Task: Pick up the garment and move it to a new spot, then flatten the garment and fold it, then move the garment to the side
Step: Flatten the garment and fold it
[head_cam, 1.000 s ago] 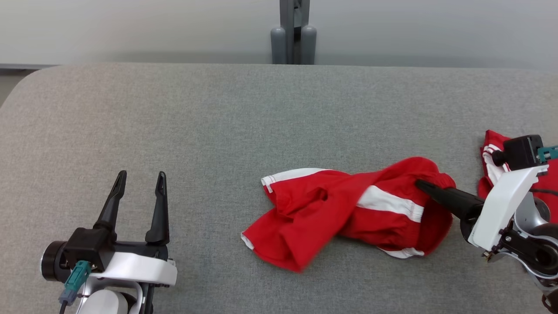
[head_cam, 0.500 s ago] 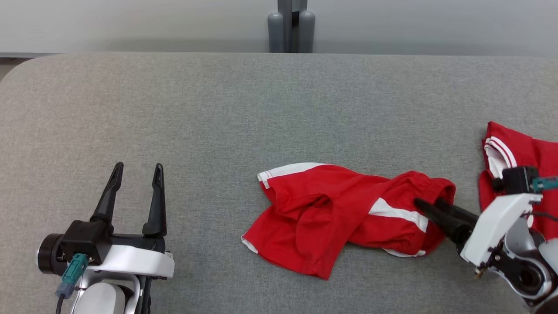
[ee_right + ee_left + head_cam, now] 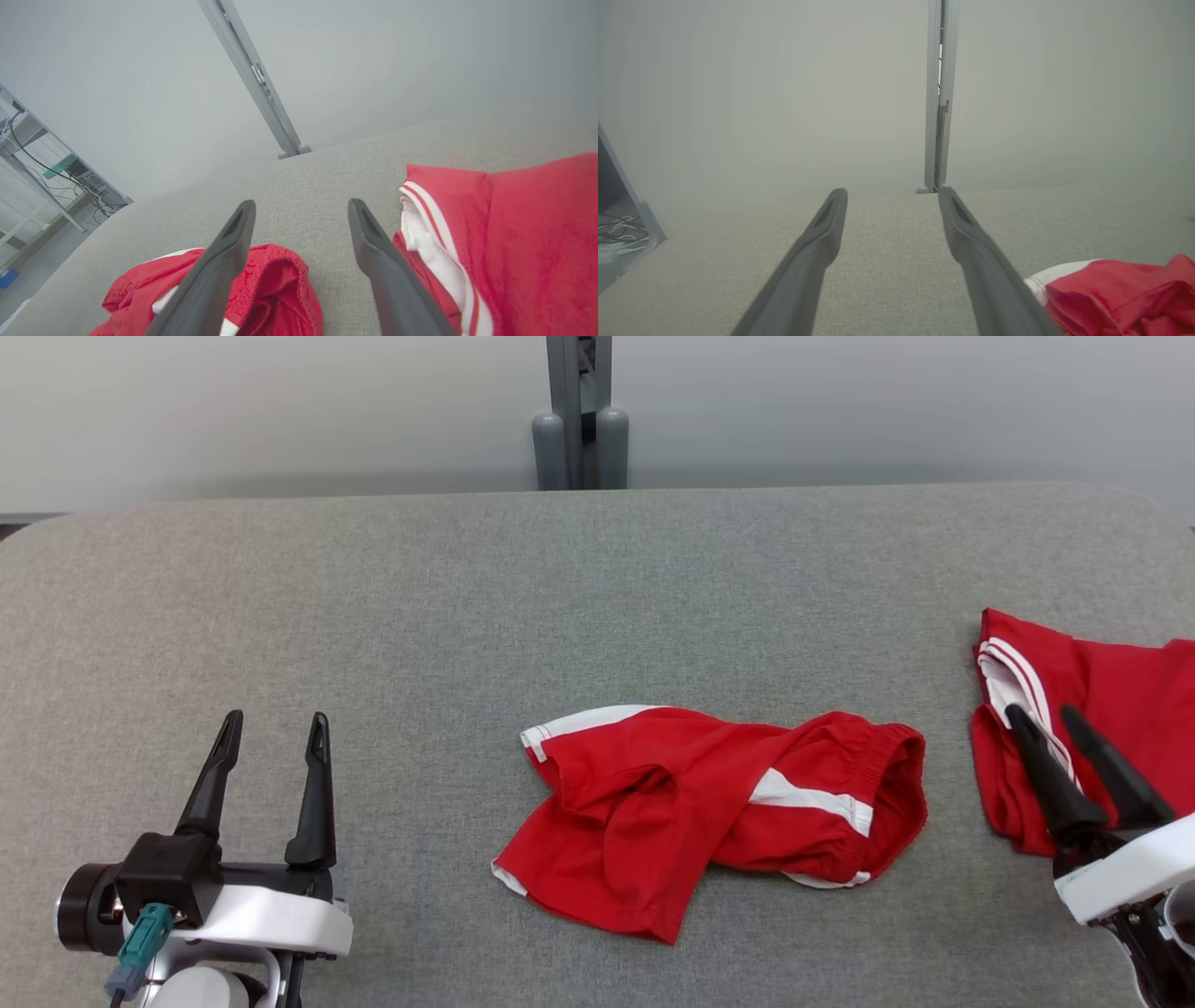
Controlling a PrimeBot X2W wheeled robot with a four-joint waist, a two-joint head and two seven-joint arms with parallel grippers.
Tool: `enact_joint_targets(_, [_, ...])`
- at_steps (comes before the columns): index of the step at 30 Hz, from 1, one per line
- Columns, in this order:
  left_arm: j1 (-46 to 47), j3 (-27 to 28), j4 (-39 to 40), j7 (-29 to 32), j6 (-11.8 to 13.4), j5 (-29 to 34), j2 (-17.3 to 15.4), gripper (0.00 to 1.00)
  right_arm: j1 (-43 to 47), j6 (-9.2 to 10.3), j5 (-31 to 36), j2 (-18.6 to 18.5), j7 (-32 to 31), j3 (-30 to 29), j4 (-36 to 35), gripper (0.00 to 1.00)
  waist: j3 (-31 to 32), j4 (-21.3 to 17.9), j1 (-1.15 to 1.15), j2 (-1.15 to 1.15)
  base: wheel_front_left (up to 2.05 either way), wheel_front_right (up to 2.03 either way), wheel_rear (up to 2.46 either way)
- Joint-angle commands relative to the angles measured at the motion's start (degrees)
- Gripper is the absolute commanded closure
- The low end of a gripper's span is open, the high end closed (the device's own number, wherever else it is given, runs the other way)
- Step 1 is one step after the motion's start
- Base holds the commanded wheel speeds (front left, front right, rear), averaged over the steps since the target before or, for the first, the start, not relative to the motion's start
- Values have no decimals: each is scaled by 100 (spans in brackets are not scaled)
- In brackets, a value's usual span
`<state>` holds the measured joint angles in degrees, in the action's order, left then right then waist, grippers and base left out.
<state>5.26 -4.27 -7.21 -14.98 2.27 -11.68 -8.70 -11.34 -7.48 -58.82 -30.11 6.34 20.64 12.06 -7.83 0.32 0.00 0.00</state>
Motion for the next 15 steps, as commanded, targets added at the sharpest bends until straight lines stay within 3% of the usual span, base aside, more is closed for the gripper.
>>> enact_joint_targets(1, [-33,36,30,-17,-22,49,-52,0,25,-3,301,91,254,-130,-38,0,61,-37,0,0,0,0,0])
enact_joint_targets(7, [-178,14,17,-17,-35,66,-66,0,-29,-3,2200,730,752,-949,-257,0,233,-115,0,0,0,0,0])
enact_joint_targets(11, [-261,-30,-14,-17,-15,69,-65,0,206,-3,3627,1264,721,-1295,-550,0,336,-130,0,0,0,0,0])
enact_joint_targets(15, [-376,-40,-35,4,55,51,-46,0,523,-2,4505,1777,572,-1525,-825,0,437,-143,0,0,0,0,0])
